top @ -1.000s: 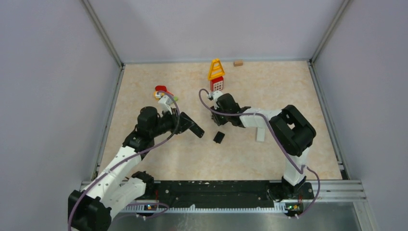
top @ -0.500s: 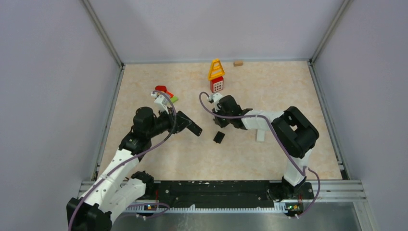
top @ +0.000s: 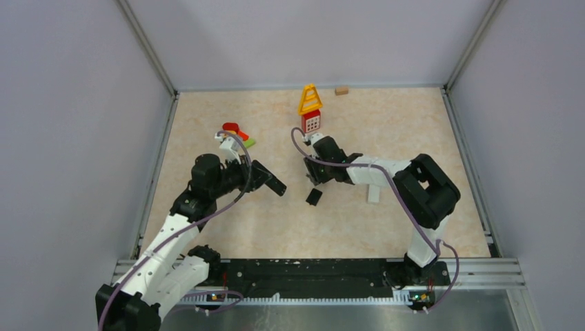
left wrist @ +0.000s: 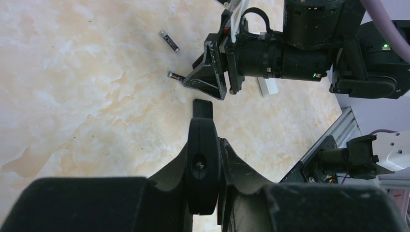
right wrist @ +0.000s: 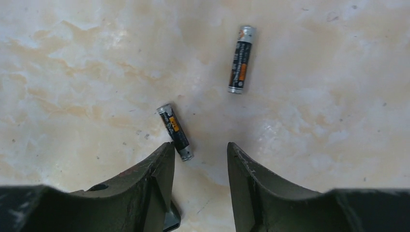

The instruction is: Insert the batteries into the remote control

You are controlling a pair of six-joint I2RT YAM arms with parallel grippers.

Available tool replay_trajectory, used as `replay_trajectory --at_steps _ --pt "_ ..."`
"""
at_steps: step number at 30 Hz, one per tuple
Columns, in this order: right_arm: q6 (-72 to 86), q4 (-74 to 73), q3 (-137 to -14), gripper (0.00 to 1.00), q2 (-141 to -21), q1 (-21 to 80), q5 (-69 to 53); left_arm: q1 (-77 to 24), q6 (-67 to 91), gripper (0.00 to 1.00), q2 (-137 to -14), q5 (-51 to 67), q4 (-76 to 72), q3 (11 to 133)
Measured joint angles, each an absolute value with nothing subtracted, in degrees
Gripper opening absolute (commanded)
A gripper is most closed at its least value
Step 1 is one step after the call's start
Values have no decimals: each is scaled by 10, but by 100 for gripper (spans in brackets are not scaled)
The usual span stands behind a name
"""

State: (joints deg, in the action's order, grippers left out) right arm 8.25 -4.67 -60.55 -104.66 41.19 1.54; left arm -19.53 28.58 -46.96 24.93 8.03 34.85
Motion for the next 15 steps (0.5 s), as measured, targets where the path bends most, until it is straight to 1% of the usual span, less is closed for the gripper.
replay_trajectory --at_steps 8,11,15 --pt "137 -69 -637 52 -1046 367 91 -190 285 0 -465 234 83 349" --pt "152 -70 -661 56 -1047 347 116 -188 285 0 -465 233 83 349" --pt "172 -62 -700 57 -1058 313 126 -187 285 0 -469 233 83 350"
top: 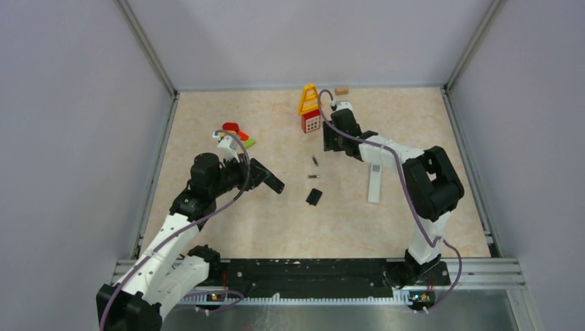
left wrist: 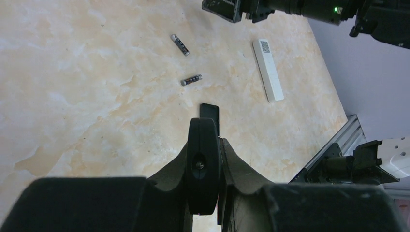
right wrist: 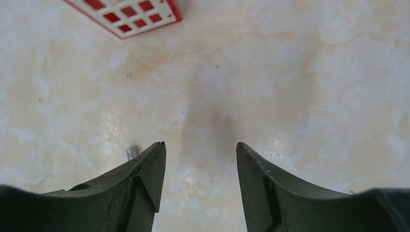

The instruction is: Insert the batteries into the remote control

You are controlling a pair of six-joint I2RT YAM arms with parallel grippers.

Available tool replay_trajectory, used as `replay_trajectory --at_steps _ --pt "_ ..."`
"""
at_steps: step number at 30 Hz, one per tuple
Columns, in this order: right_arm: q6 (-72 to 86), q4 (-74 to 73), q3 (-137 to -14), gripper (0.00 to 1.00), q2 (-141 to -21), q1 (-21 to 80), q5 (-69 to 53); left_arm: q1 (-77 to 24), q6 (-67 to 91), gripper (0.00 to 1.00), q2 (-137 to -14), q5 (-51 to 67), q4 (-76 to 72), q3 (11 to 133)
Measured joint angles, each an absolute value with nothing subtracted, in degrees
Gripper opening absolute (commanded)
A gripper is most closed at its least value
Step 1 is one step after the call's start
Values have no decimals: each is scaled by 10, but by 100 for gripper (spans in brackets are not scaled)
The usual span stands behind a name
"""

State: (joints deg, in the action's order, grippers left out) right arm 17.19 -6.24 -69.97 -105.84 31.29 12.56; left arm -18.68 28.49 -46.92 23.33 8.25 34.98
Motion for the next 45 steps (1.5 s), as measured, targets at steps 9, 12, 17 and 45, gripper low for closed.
replay_trajectory --at_steps 9,12,17,45 --pt "137 -64 -753 53 -1112 308 58 -183 286 0 -478 238 81 355" --pt "126 -64 -749 50 -1113 334 49 -183 286 0 -479 246 79 355" --pt "114 -69 -748 43 -1121 369 51 -181 286 0 -482 260 74 355" --pt "103 -76 -662 0 -1016 389 92 -180 321 0 -482 312 18 354"
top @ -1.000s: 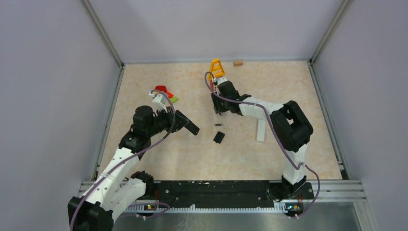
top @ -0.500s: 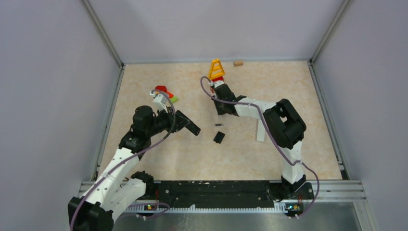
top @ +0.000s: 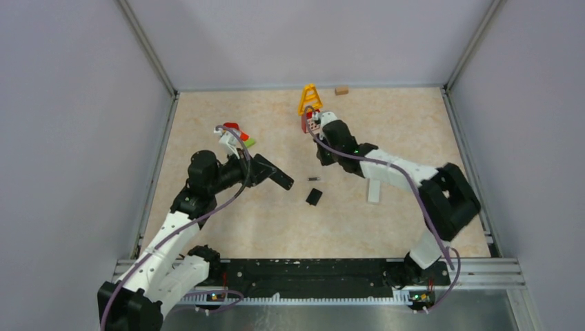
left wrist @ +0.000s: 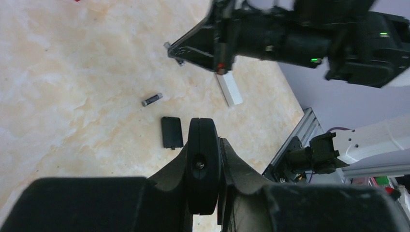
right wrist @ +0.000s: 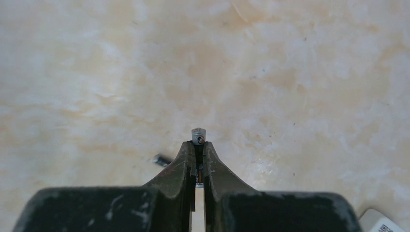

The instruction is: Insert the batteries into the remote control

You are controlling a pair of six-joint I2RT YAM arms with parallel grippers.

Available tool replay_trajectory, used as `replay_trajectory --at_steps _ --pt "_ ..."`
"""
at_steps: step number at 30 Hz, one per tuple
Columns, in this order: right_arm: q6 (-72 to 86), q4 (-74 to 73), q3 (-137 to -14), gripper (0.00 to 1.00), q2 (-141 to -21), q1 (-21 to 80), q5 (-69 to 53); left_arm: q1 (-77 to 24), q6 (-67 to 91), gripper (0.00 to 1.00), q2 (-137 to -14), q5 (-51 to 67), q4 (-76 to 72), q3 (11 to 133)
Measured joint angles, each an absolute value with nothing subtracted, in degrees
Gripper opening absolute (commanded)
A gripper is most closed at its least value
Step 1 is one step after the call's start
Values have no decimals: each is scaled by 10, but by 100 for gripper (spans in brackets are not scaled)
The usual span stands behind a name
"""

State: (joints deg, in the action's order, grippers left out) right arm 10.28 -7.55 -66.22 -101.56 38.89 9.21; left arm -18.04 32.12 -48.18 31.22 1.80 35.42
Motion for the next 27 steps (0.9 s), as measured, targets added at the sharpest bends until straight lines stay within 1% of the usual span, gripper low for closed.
replay_trajectory --at_steps 3,7,11,17,27 --pt "112 -55 -626 0 -900 389 44 -180 342 0 -487 336 -20 350" --pt "128 -1 -592 0 -752 389 -56 -180 375 0 -511 372 -65 350" --pt "150 43 -554 0 -669 394 -145 -180 408 0 -528 397 -93 350" --pt "153 51 -533 0 -649 436 -208 -180 468 0 -542 441 -137 351" --pt "100 43 -529 0 -649 478 -220 -180 518 0 -545 483 -167 371"
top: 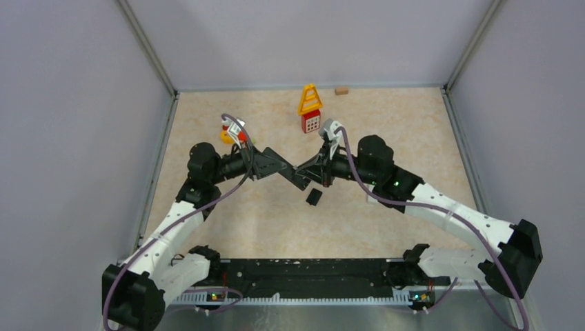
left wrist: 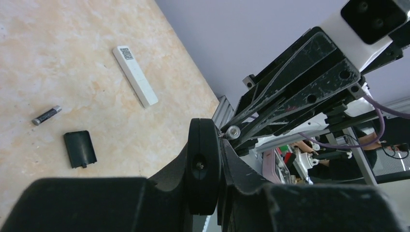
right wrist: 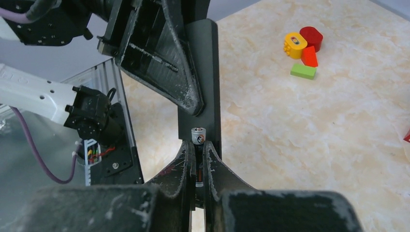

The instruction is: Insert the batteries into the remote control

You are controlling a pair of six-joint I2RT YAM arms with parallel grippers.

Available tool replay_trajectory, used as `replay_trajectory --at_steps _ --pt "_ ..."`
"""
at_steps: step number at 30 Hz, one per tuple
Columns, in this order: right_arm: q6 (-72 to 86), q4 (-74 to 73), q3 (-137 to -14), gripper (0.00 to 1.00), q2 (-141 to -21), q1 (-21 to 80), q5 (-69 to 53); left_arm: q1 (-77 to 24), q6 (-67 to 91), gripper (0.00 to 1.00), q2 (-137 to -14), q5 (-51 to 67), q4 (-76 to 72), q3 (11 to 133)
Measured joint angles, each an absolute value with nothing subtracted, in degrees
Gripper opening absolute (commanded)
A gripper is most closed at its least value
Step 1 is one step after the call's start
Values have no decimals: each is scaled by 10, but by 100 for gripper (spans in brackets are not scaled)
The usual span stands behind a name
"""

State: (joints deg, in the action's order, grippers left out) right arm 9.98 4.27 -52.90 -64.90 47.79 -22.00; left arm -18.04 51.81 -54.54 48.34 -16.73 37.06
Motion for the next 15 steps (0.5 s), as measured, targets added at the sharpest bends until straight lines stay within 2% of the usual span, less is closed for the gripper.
replay_trajectory --at_steps 12,15 --pt "63 22 -529 0 -649 505 -207 -180 544 0 -550 491 -160 402" --pt "59 23 -529 6 -649 506 -204 -179 547 0 -552 493 -157 404"
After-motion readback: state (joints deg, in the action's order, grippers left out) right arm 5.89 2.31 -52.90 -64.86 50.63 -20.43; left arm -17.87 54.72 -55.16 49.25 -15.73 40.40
